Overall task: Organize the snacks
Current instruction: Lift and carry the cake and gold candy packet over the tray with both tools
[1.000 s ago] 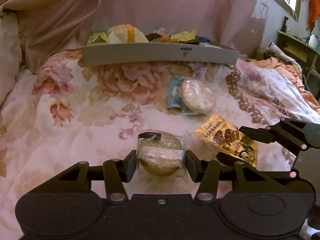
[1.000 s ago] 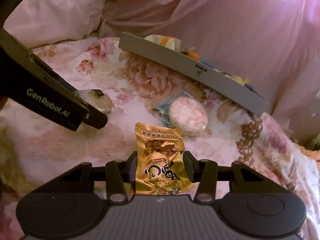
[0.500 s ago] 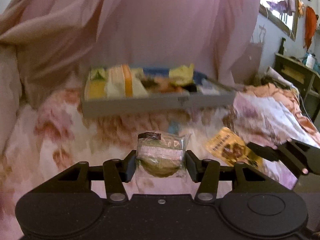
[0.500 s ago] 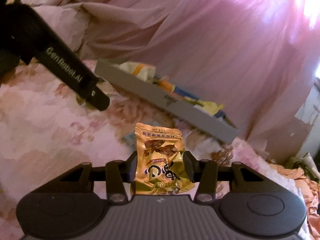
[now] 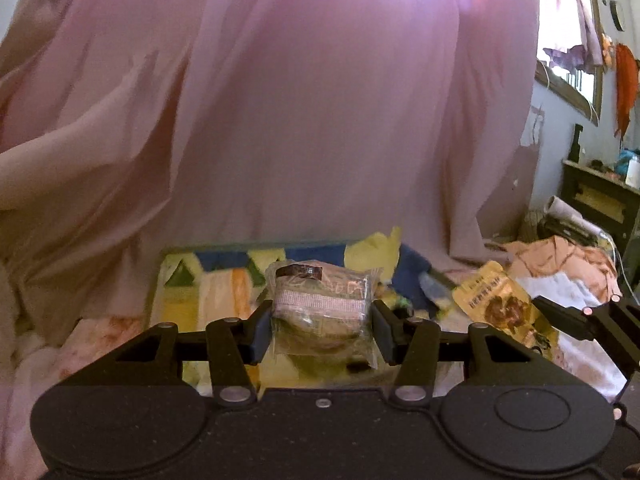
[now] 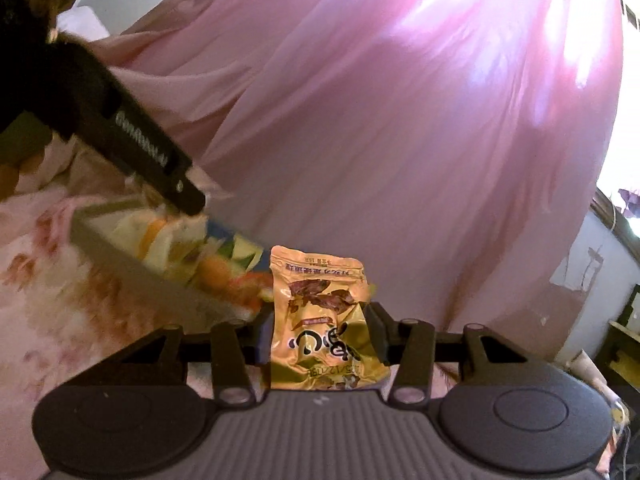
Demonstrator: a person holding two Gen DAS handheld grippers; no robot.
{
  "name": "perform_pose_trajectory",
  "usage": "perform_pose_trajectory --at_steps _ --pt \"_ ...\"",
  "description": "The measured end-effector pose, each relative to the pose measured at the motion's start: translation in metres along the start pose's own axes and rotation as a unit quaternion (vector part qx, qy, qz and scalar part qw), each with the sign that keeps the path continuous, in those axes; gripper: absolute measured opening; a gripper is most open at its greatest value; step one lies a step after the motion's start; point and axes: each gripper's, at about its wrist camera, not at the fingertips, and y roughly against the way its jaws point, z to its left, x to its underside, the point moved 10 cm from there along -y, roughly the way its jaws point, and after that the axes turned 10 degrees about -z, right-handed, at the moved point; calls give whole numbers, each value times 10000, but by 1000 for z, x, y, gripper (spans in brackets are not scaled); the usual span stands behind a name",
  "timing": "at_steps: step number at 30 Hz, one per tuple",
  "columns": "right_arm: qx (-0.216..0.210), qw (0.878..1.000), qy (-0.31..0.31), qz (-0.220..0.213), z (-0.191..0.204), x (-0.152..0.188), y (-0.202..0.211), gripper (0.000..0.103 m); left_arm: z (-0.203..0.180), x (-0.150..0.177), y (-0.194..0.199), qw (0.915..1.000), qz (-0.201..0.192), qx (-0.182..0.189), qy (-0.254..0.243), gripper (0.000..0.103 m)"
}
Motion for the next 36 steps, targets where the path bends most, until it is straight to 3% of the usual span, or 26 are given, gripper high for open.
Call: perform_pose_trajectory --at_steps 10,24,31,36 --pt "-263 9977 -583 233 -2 -5 -86 52 21 -12 -73 9987 300 -136 399 53" --pt "-481 9873 -1266 834 -6 24 -117 52 32 5 -110 9965 675 -244 422 53" --pt "-514 9856 -1372 842 -4 24 -113 54 31 12 -116 9951 834 -216 490 55" --pt "-535 9863 -1349 778 0 23 -116 55 33 14 -117 9941 885 -316 548 63"
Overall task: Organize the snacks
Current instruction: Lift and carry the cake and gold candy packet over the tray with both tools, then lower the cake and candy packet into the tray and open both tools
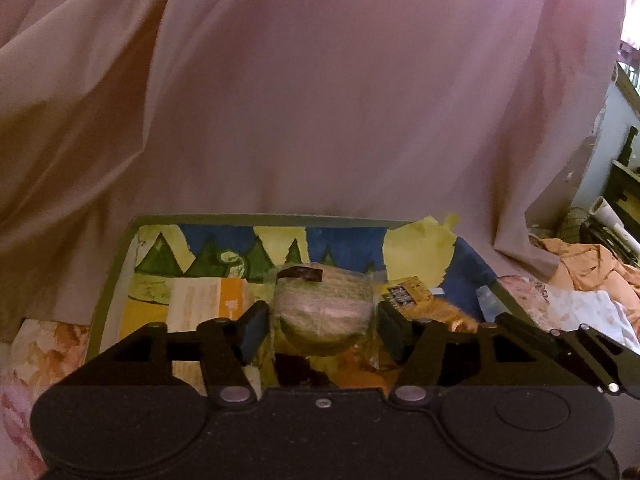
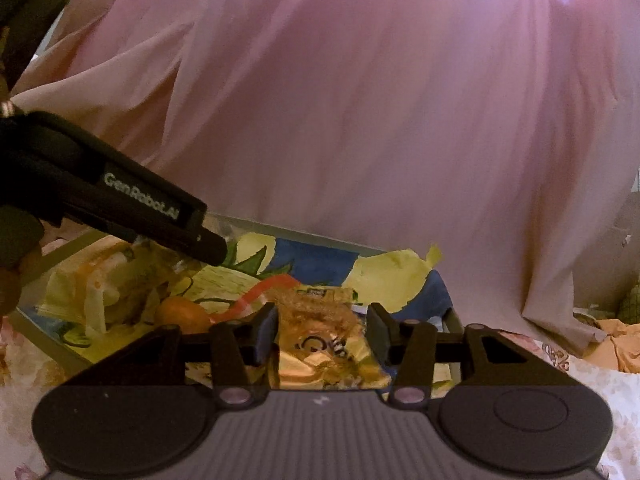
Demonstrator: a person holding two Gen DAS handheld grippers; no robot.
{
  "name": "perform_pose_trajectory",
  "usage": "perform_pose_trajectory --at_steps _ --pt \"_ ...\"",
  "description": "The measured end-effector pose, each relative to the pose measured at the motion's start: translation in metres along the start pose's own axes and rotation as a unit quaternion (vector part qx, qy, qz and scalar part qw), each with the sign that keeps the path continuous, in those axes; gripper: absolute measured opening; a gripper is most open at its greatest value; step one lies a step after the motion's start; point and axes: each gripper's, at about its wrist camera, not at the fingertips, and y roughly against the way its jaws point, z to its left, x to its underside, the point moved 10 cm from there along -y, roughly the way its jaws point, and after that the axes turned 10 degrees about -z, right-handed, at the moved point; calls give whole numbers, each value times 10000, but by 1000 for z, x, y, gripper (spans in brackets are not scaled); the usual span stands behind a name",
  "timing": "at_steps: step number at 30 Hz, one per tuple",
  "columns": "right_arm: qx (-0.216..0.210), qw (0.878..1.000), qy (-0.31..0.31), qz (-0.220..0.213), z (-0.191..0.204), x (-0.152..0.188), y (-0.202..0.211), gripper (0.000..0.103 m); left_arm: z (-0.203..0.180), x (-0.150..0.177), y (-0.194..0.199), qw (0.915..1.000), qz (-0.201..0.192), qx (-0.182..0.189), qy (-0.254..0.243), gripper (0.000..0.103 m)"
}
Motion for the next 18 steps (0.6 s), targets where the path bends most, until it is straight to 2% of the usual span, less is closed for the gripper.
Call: perform_pose_trajectory --at_steps 4,6,9,14,18 --pt "-30 10000 -46 -2 1 -3 2 65 0 -2 2 9999 -11 -41 102 72" --pt "9 10000 -51 -59 -1 -6 6 72 -1 -6 7 9999 -75 -56 123 85" --pt "83 9997 -87 -206 -6 -14 18 81 -3 -15 18 9995 -261 -105 153 95" --pt "251 9982 -188 -505 -17 -34 43 92 -2 -27 46 9974 -582 -158 392 102" --pt "386 9955 -333 -800 -25 -51 68 100 0 -36 73 9946 -876 -218 521 102"
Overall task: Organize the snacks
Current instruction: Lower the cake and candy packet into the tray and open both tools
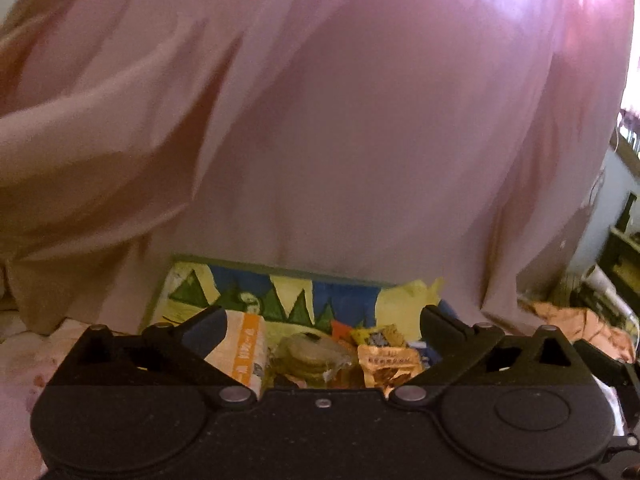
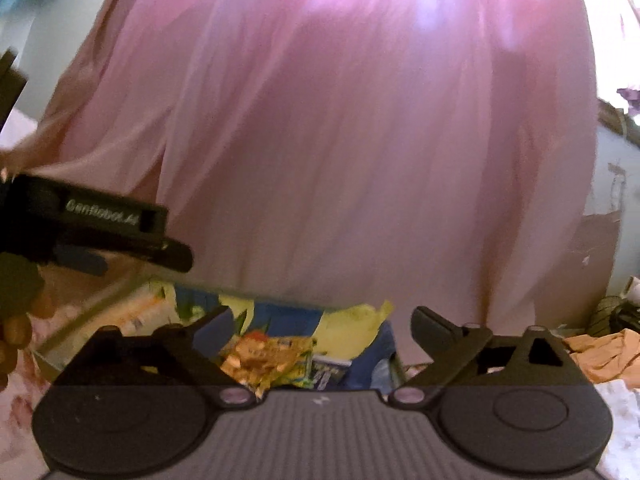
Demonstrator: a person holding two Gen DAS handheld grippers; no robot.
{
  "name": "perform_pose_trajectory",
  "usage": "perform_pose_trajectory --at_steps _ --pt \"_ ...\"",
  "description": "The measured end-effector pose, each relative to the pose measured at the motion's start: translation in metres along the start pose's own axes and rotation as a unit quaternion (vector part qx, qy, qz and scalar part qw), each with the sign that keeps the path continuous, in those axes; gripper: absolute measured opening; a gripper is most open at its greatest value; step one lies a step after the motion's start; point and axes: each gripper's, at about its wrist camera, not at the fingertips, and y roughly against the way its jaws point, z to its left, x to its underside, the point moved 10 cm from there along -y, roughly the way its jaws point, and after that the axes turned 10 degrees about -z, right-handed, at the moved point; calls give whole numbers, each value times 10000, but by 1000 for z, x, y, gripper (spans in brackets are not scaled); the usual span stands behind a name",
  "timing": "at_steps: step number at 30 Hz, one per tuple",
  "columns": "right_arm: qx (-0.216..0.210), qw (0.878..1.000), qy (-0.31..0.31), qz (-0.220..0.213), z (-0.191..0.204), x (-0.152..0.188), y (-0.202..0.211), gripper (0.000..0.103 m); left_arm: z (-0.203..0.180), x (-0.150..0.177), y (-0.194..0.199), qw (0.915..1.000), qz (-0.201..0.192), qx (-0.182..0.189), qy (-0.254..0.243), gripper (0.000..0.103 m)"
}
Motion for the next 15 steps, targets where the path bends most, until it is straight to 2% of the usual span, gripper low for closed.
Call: perform_pose_trajectory --at_steps 4,9,15 --pt "141 9994 -115 -294 -7 -20 24 103 1 -12 29 9996 -284 -38 67 102" --pt "322 9974 -258 -589 -14 -38 56 103 4 -23 71 9966 -817 -133 18 102" --pt "381 9960 -387 -714 -16 -44 91 103 9 -16 115 9932 -1128 -268 79 102"
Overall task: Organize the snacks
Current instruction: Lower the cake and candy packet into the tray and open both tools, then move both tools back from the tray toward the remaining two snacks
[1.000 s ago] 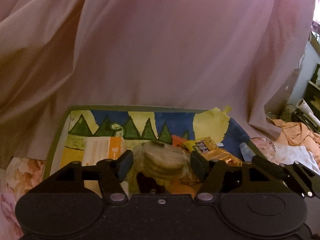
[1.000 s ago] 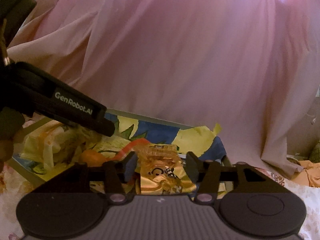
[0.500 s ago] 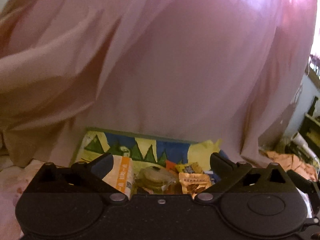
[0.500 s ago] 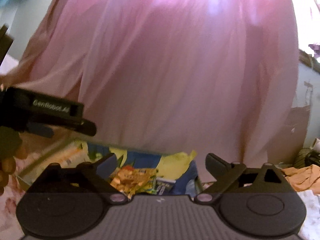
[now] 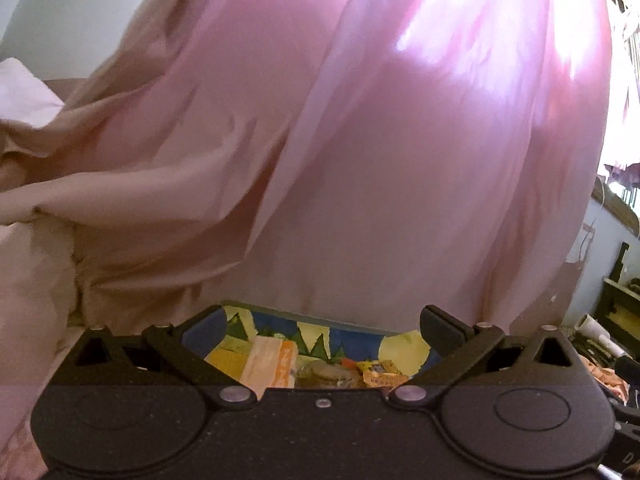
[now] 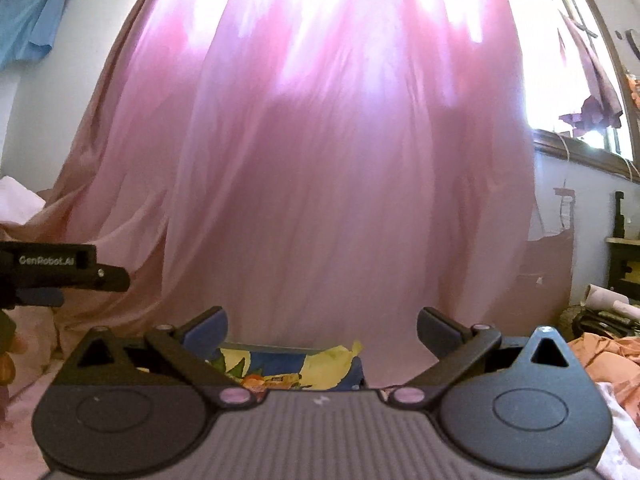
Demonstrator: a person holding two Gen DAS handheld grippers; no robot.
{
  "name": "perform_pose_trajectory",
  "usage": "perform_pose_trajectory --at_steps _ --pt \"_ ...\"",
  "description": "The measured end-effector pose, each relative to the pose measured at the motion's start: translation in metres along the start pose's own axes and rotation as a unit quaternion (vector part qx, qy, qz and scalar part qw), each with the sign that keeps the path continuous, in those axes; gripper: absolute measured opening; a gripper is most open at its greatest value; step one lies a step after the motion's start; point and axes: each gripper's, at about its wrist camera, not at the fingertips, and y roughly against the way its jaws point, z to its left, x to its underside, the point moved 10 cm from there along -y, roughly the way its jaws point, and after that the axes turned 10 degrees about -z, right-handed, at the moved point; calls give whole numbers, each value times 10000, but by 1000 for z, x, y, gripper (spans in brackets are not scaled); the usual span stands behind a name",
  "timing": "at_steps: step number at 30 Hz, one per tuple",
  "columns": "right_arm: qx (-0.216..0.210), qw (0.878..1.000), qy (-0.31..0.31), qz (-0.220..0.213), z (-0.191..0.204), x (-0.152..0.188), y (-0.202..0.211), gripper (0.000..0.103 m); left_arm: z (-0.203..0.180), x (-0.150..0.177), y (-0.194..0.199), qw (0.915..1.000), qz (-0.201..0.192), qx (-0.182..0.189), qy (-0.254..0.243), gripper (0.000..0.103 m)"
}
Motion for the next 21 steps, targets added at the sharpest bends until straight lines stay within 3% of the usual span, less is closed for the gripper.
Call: perform_pose_trajectory --at_steps 13,21 --pt "130 9999 -55 5 -1 14 66 103 10 29 71 9993 -20 0 -366 102" --pt "146 9993 -111 323 2 36 101 103 16 54 103 9982 153 29 -575 102"
